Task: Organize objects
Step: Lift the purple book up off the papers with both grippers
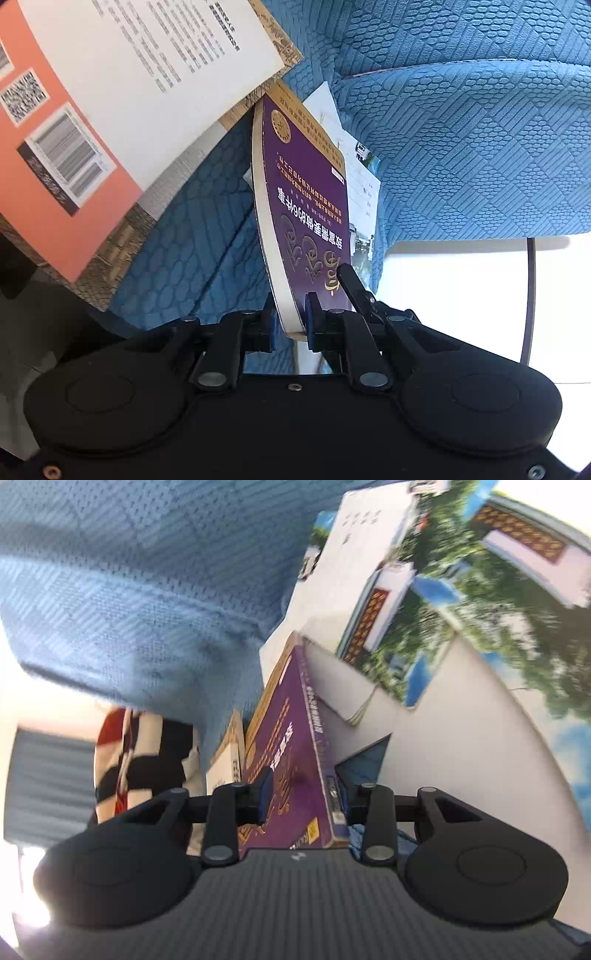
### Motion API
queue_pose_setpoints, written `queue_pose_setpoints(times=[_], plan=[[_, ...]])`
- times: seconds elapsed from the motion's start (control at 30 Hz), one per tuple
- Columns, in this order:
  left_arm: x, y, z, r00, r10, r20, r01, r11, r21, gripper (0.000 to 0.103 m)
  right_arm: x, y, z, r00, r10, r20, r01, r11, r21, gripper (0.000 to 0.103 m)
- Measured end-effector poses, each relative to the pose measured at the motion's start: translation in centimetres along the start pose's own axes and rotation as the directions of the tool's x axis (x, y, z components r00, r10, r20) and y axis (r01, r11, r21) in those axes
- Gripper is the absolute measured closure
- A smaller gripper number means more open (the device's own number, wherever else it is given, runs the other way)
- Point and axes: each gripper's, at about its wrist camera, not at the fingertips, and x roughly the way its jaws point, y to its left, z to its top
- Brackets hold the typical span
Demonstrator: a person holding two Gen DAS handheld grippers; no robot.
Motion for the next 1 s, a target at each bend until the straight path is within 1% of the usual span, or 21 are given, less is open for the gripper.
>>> queue_pose_setpoints(times=[0.03,0.1,0.2,0.3,0.4,0.53,0.63,0.7,0.83,1.0], plan=[[-0.2,0.0,0.0,1.0,0.005,0.003,-0.005,1.0,0.008,0.091,0.2,0.2,-0.1,1.0,-0.004,-0.009,0.004,1.0,-0.017,0.065],[-0.4,-0.2,0.0,1.0,0.013,0.007,-0.014,1.0,0.023,0.09,0.2,0.8,-0.5,1.0,-0.022,-0.005,0.021,0.998,-0.065,0.069],[-0.6,-0.7,-0.1,0.999,0.029,0.014,-0.03,0.998,0.046,0.089,-0.4,1.4,-0.9,1.0,-0.009,0.007,0.01,0.995,-0.103,0.074],[-1.0,-0.9,-0.2,1.0,0.022,0.005,-0.023,0.998,0.063,0.088,-1.1,2.3,-1.4,0.999,-0.023,0.026,0.027,0.987,-0.159,0.075],[-1.6,-1.7,-0.3,1.0,0.021,-0.012,-0.02,0.994,0.112,0.087,-2.1,3.9,-1.9,0.998,-0.044,0.05,0.054,0.971,-0.232,0.075],[-3.2,-3.1,-0.7,1.0,-0.002,-0.007,0.003,0.986,0.165,0.085,-3.6,5.9,-2.9,0.994,-0.052,0.093,0.076,0.956,-0.285,0.075],[-4.2,-4.3,-0.9,1.0,-0.004,-0.01,0.006,0.978,0.206,0.084,-4.5,7.2,-3.6,0.991,-0.06,0.119,0.094,0.948,-0.304,0.075],[-4.8,-4.9,-1.0,1.0,-0.018,-0.012,0.021,0.974,0.224,0.084,-5.1,7.8,-3.9,0.99,-0.056,0.132,0.094,0.949,-0.302,0.075],[-5.9,-5.8,-1.2,0.999,-0.04,-0.018,0.043,0.969,0.242,0.084,-6.0,9.3,-4.4,0.986,-0.061,0.158,0.106,0.948,-0.299,0.075],[-7.8,-6.8,-1.1,0.996,-0.086,-0.015,0.087,0.961,0.263,0.084,-7.0,12.0,-4.8,0.98,-0.054,0.193,0.115,0.94,-0.322,0.075]])
